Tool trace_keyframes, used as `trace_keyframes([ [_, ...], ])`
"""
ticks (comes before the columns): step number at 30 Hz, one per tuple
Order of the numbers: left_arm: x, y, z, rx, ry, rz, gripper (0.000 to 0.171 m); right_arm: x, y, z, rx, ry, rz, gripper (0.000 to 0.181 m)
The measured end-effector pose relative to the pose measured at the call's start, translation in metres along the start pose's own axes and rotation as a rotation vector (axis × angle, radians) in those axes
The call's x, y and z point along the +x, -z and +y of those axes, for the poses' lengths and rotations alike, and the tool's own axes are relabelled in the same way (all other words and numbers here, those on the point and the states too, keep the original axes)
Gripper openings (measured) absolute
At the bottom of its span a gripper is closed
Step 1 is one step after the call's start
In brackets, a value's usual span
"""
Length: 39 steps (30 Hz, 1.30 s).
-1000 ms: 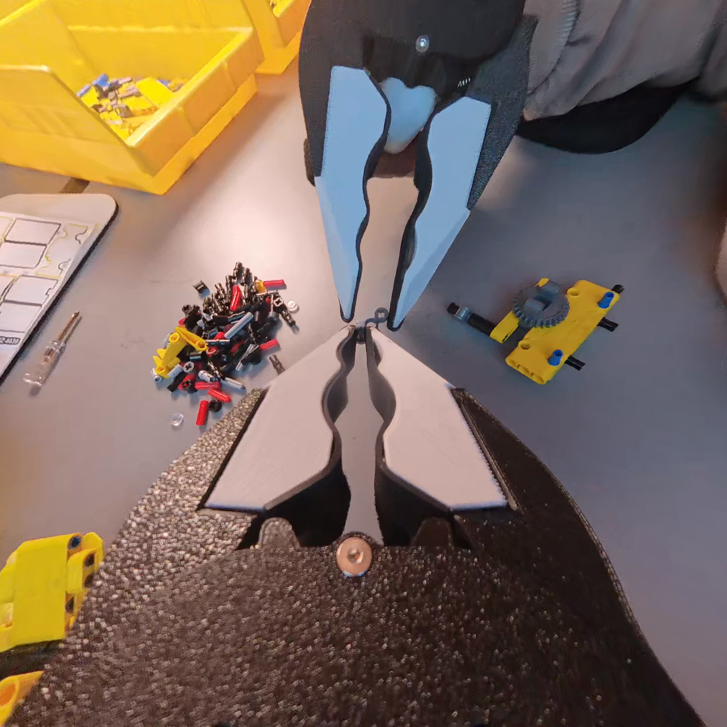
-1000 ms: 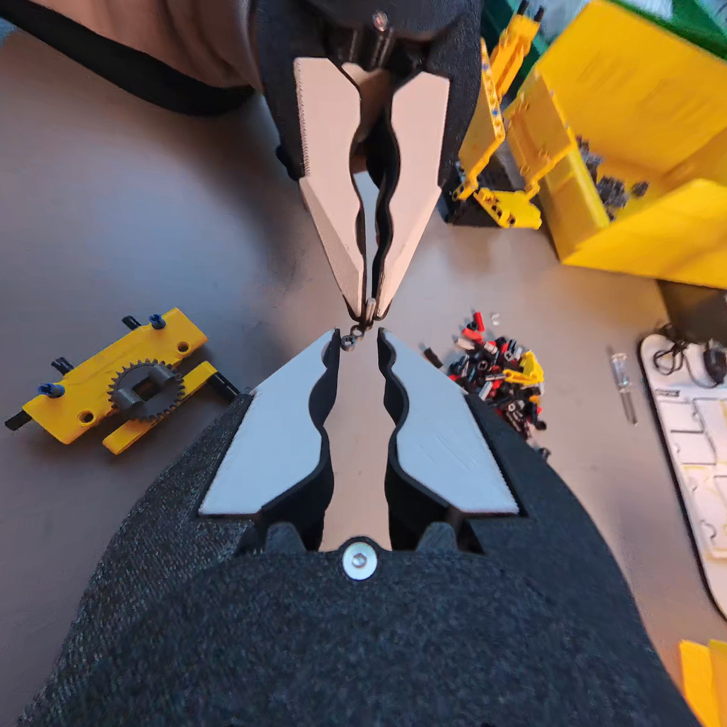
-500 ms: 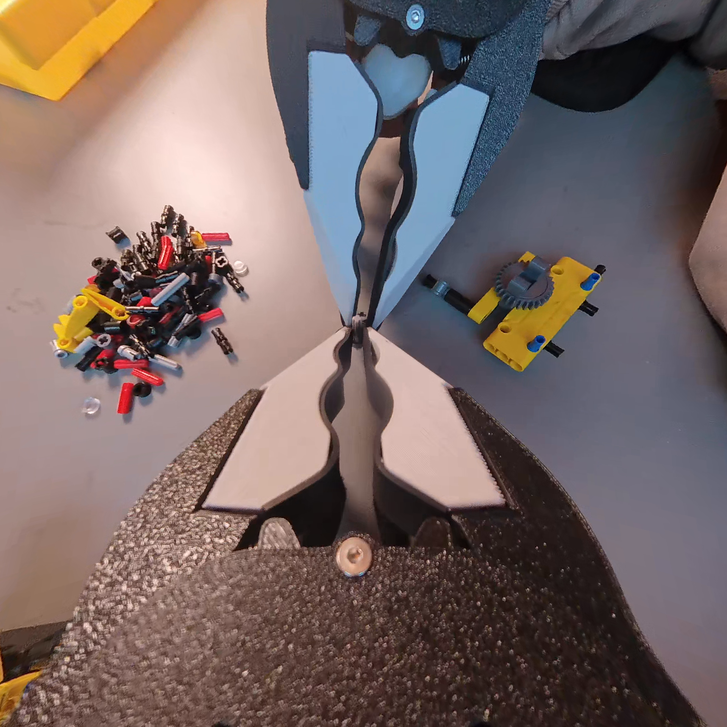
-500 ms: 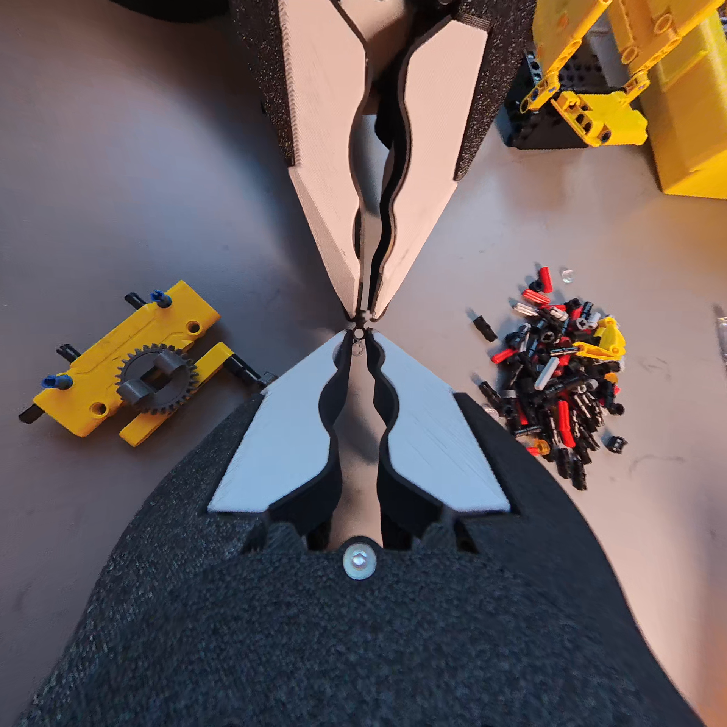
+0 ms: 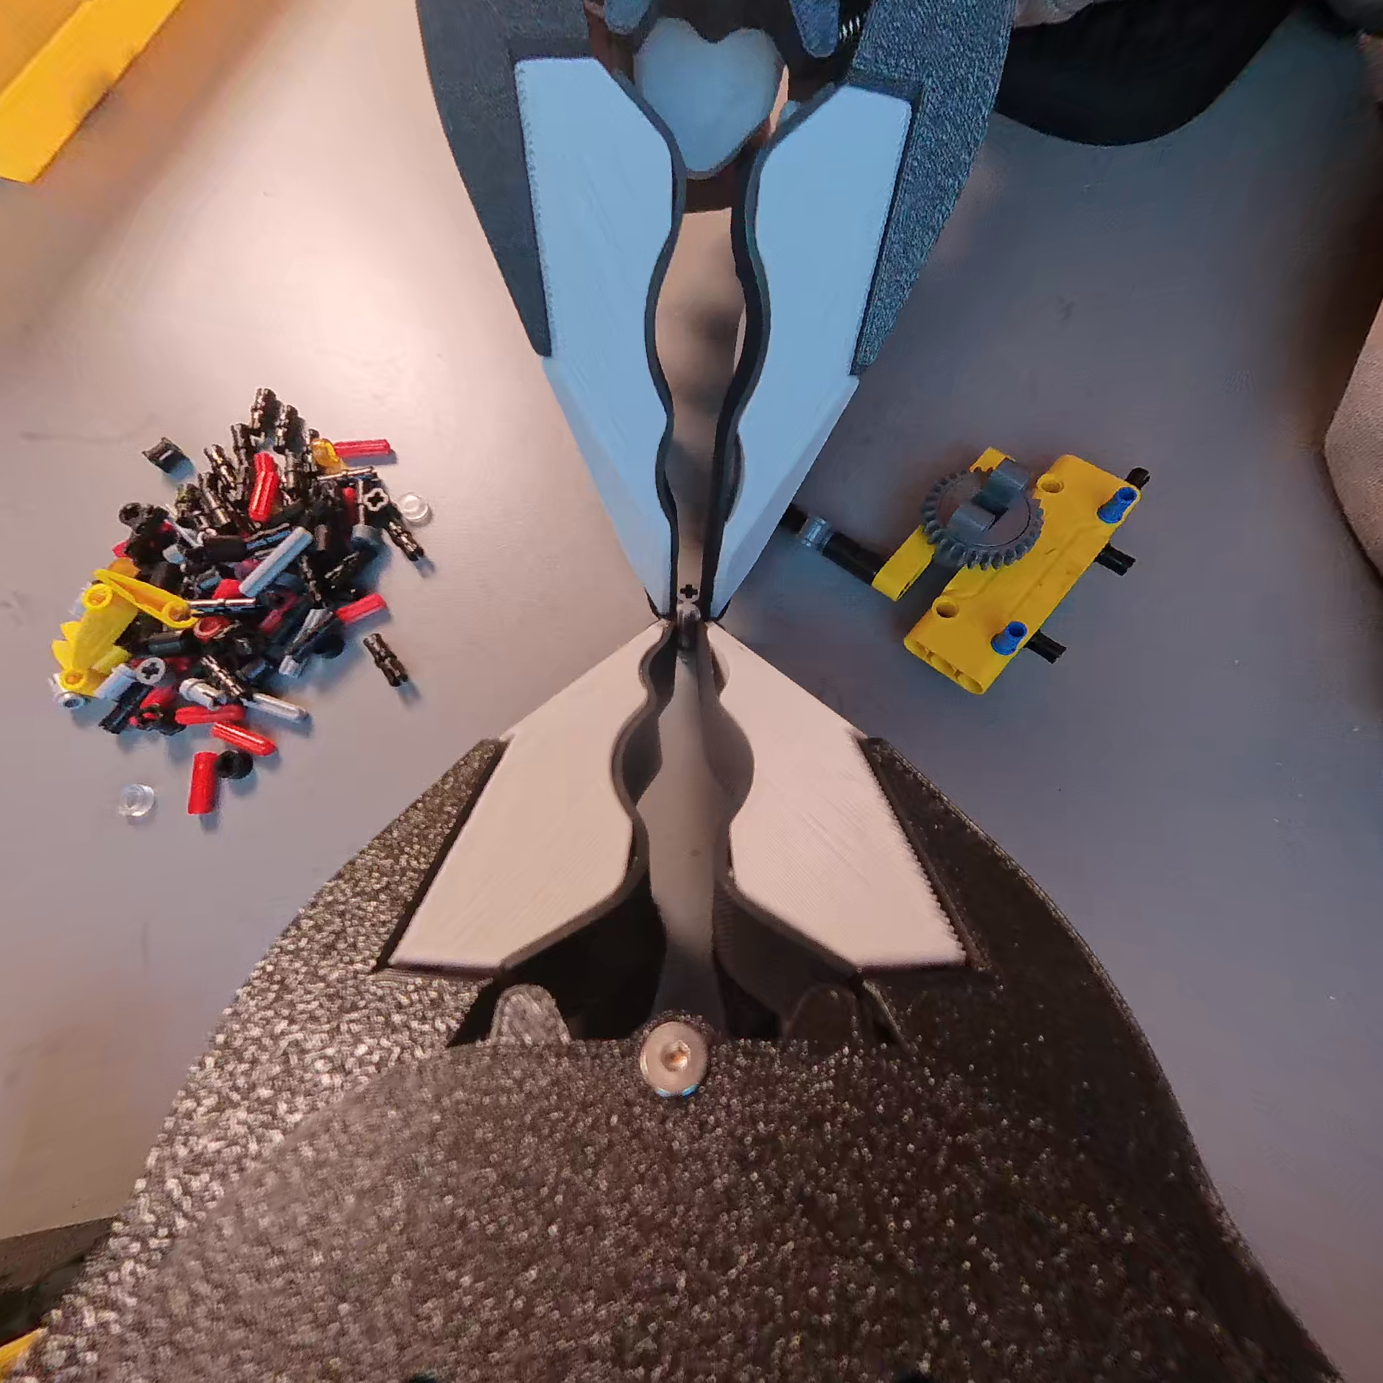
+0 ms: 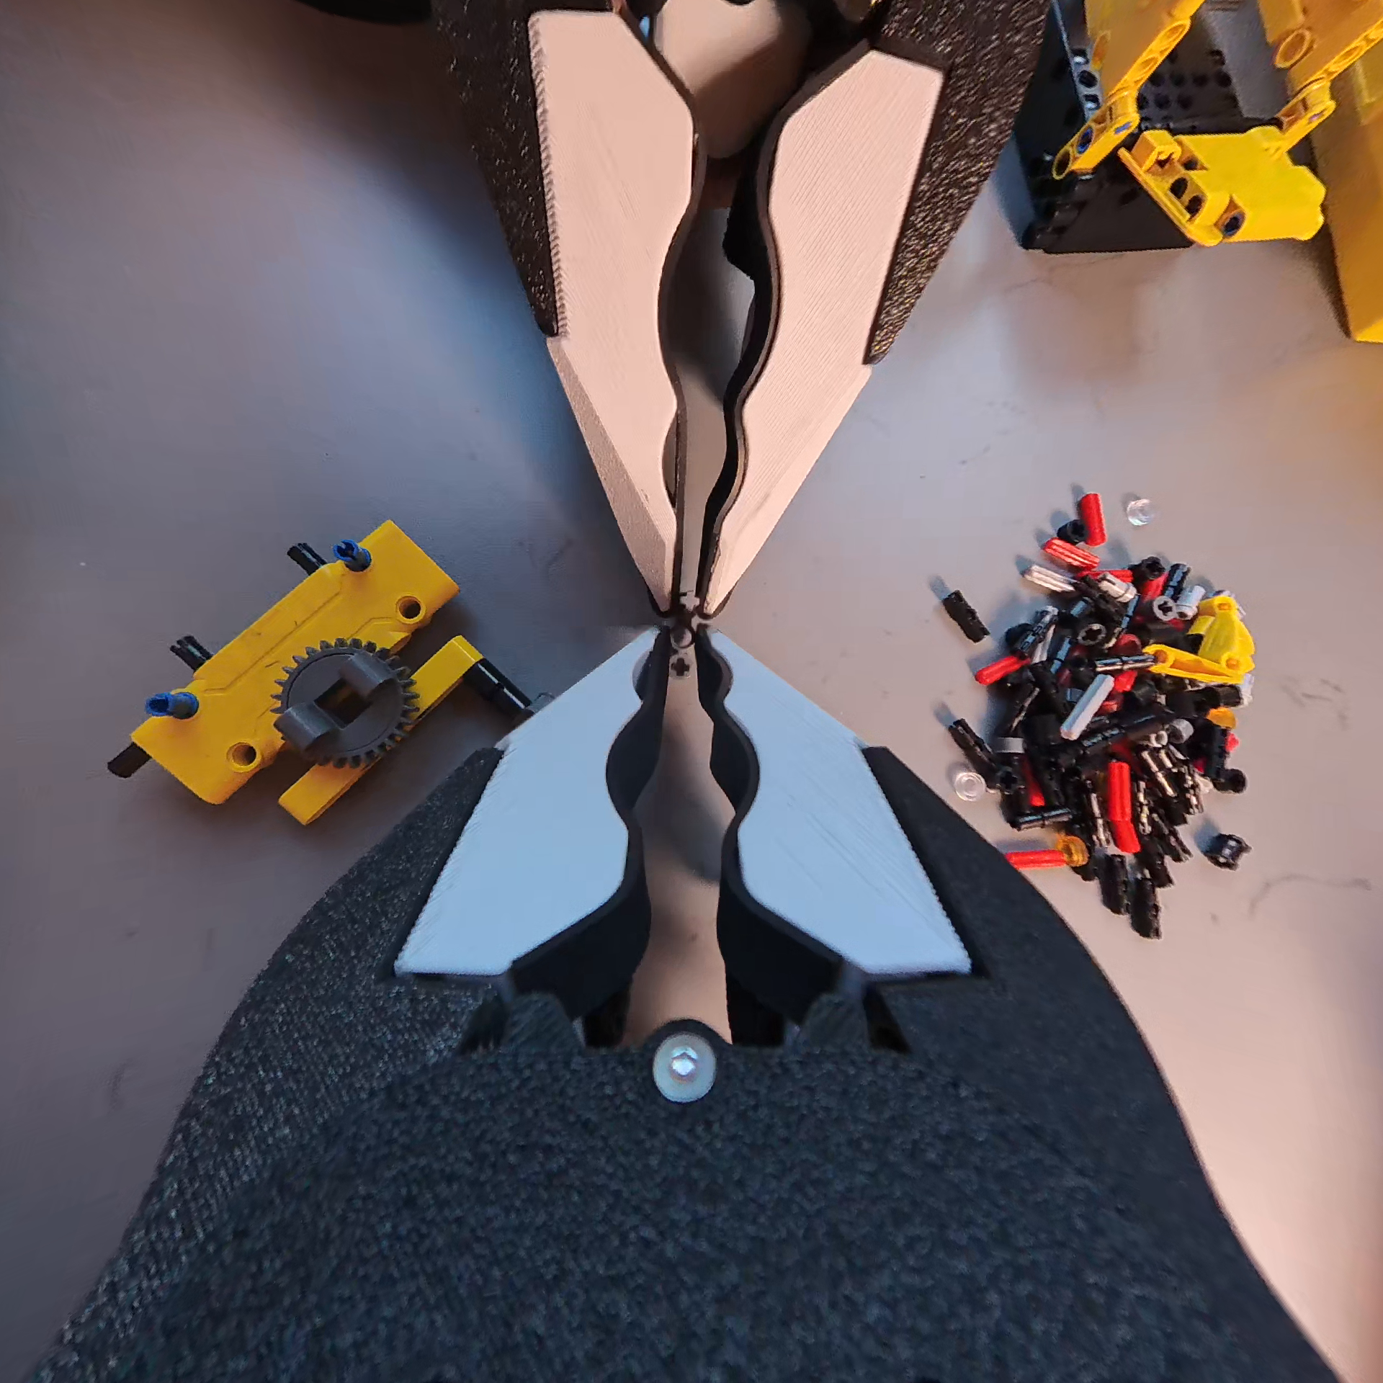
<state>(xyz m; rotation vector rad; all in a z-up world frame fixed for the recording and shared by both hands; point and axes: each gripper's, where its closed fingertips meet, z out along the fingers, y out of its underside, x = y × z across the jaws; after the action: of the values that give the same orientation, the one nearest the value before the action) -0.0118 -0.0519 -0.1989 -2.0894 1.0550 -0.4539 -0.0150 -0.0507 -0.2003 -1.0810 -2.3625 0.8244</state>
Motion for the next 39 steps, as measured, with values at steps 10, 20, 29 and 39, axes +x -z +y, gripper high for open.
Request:
trace_keyframes([
  [10,0.0027,0.0004,0.0005,0.003,0.025,0.033,0.003,0.0018,-0.0019,-0.0018,-0.012,-0.031,0.007,0.000],
  [20,0.0031,-0.0002,0.0023,-0.013,0.034,0.048,0.003,0.0003,-0.0026,-0.0013,-0.100,-0.036,0.004,0.000],
  [29,0.0030,-0.0013,0.0083,-0.106,0.061,0.023,0.004,-0.0012,-0.0062,-0.0002,-0.167,-0.017,0.008,0.000],
  [39,0.0037,-0.0015,0.0082,-0.154,0.014,-0.027,0.004,-0.0014,-0.0062,0.0000,-0.190,-0.021,0.011,0.000],
])
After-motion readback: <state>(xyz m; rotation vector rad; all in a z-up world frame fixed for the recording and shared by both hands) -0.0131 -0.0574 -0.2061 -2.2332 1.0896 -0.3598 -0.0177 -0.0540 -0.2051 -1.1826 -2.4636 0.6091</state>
